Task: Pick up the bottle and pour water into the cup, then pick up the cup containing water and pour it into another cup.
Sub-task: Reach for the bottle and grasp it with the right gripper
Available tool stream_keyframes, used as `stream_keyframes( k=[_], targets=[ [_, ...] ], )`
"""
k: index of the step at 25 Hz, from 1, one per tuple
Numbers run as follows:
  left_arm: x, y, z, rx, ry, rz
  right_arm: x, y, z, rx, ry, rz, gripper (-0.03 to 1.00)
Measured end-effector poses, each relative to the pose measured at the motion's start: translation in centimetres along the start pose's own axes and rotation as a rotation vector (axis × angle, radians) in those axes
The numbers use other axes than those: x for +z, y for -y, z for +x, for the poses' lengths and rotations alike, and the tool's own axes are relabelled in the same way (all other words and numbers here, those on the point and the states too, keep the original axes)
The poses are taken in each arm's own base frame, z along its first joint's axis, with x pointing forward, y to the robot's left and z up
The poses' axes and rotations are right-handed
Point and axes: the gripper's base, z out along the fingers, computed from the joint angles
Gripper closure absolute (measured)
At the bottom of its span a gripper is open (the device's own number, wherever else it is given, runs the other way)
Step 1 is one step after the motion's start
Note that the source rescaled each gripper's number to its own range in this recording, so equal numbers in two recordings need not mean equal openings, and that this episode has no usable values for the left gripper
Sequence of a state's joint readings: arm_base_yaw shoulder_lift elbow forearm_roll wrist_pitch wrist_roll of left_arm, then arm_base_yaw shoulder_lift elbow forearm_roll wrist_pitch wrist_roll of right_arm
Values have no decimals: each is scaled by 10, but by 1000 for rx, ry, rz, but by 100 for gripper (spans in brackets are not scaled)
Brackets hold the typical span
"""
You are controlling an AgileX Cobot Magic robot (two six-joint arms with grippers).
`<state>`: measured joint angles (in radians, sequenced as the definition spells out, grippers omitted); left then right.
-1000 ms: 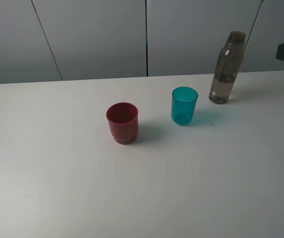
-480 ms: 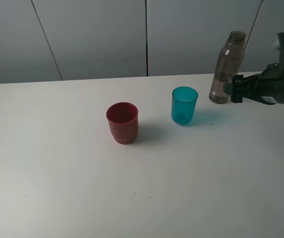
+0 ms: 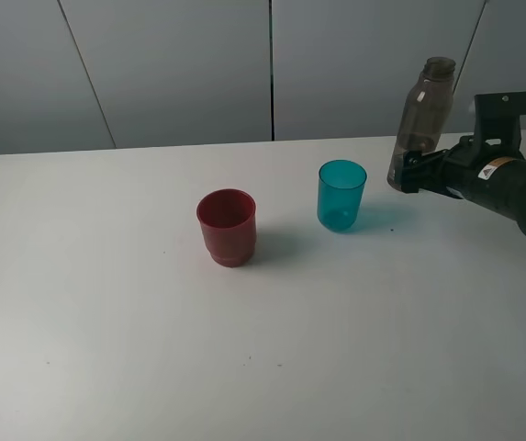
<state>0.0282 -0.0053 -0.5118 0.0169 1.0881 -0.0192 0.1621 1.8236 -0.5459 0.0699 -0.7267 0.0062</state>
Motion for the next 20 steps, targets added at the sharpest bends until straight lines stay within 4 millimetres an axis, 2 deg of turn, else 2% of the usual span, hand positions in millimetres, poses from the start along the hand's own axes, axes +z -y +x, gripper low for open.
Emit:
stream_keyframes(
  k=[5, 20],
  targets=[
    [0, 0, 0, 0, 0, 0, 18, 1, -3, 17, 18, 21, 18],
    [0, 0, 0, 0, 0, 0, 49, 3, -2, 19, 25, 56, 18]
  ],
)
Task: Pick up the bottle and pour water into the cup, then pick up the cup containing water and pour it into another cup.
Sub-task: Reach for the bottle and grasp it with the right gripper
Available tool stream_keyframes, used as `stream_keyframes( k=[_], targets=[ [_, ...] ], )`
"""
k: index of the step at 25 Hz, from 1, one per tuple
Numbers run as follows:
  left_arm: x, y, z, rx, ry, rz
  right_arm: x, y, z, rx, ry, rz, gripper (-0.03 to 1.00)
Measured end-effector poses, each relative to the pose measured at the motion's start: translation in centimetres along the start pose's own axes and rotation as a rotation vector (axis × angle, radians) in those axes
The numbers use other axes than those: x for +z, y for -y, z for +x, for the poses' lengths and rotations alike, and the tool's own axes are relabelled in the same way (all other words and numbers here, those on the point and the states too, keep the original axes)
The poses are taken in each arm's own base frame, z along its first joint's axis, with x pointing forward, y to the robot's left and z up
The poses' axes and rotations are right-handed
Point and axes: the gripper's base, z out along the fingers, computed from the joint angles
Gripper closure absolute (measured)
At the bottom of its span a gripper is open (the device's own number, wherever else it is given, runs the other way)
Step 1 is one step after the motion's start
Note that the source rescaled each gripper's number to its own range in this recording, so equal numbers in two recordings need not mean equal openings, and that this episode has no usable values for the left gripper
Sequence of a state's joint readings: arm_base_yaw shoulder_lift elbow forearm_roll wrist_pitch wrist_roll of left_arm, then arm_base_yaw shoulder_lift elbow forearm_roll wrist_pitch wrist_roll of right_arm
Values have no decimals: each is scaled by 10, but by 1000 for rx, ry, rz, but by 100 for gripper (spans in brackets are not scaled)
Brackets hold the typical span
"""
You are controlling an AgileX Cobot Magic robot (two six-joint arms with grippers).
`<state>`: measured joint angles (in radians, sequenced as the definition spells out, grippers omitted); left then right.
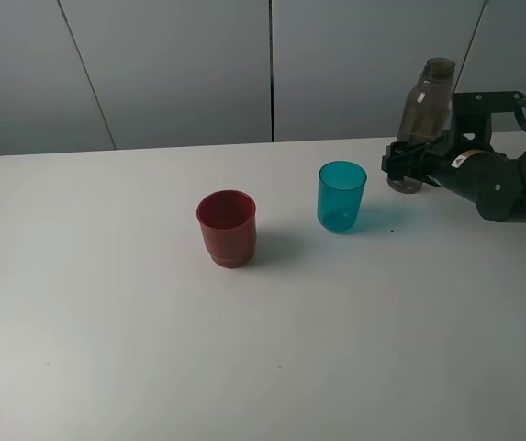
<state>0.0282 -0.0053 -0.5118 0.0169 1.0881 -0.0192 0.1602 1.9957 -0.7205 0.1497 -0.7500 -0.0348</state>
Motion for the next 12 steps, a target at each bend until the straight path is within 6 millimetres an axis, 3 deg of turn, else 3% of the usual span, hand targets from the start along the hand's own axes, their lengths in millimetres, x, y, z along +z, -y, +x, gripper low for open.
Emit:
stream_keyframes(
  k=[12],
  targets=[
    [0, 0, 0, 0, 0, 0, 11, 7, 0, 2, 19, 22, 18]
  ],
)
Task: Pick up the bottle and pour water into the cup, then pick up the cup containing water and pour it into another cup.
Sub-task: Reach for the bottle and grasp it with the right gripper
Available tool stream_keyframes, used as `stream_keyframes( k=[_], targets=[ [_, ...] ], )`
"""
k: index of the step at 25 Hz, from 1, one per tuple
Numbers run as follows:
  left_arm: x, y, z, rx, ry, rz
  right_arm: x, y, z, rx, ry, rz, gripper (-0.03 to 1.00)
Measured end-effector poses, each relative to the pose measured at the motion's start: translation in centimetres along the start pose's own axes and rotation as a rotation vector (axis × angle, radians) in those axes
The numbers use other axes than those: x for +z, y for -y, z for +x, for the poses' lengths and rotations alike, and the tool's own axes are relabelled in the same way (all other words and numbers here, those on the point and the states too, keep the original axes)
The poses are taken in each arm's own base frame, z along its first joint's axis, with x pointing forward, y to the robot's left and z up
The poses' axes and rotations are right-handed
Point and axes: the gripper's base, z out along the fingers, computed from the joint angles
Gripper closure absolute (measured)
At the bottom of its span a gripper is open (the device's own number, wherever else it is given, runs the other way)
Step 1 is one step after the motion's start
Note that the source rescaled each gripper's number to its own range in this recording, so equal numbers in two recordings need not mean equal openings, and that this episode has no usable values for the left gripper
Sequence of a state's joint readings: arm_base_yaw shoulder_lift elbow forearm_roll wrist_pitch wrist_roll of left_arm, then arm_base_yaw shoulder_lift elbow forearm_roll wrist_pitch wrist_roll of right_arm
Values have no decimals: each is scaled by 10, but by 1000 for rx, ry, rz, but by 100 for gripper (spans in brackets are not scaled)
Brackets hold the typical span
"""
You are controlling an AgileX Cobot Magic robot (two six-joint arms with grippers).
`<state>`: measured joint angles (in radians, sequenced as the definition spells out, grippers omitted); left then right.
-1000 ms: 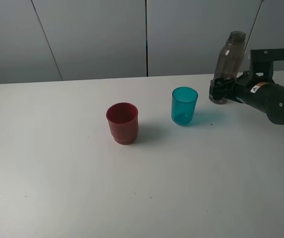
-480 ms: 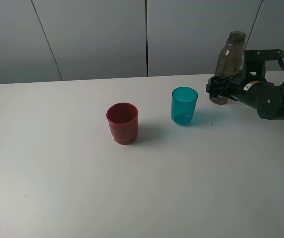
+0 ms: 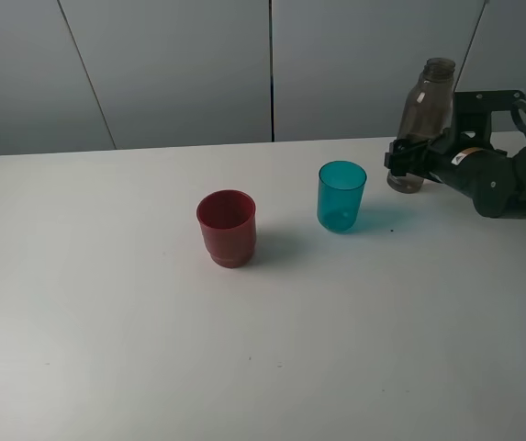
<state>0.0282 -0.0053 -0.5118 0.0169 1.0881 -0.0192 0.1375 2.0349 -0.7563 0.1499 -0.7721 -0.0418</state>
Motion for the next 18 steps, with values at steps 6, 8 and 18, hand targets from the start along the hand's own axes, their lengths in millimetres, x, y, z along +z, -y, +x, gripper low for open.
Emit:
stream_keyframes(
  k=[6, 8, 18],
  targets=[
    [0, 0, 0, 0, 0, 0, 12, -3, 2, -19, 3, -19, 18],
    [0, 0, 0, 0, 0, 0, 17, -4, 4, -22, 0, -22, 18],
    [0, 0, 0, -2, 0, 0, 27, 1, -2, -16, 31, -11, 18]
  ],
)
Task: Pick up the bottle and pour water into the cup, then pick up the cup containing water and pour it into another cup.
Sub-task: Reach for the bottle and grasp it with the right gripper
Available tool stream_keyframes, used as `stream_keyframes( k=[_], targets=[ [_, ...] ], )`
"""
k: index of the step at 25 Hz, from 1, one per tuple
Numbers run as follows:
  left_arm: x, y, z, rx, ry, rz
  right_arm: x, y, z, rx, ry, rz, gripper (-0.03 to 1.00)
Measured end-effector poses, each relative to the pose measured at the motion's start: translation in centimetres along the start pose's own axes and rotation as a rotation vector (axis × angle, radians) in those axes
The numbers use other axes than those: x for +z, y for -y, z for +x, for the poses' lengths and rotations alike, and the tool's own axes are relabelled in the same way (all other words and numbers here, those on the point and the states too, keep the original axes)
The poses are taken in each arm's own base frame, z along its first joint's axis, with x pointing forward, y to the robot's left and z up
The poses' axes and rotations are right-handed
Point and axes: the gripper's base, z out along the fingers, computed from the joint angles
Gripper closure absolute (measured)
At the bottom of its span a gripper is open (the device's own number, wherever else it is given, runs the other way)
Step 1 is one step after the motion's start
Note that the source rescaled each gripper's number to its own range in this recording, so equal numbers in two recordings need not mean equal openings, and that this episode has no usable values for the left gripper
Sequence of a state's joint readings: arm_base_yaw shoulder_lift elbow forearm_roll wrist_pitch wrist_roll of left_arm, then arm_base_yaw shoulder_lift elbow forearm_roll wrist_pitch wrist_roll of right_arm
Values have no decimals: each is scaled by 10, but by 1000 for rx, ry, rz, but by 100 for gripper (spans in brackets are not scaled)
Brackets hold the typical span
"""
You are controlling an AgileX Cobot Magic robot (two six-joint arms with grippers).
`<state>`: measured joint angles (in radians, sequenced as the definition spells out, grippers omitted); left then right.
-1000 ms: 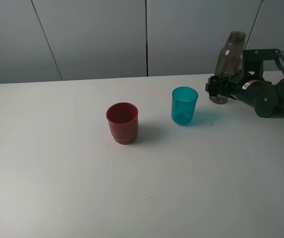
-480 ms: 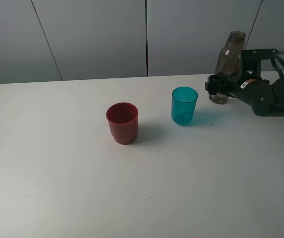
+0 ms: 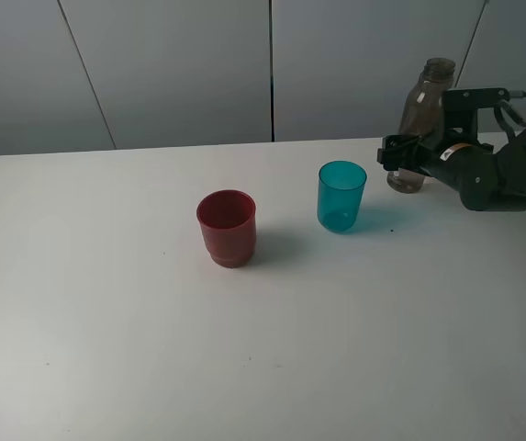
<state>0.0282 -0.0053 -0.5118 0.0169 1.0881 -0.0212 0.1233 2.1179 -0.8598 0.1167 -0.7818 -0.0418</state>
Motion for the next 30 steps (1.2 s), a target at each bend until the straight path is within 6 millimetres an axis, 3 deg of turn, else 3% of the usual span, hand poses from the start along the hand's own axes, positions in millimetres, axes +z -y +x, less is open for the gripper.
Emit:
stream_keyframes(
  k=[12, 30],
  targets=[
    [0, 0, 0, 0, 0, 0, 14, 0, -2, 25, 19, 1, 18],
    [0, 0, 0, 0, 0, 0, 15, 4, -4, 37, 22, 10, 18]
  ],
)
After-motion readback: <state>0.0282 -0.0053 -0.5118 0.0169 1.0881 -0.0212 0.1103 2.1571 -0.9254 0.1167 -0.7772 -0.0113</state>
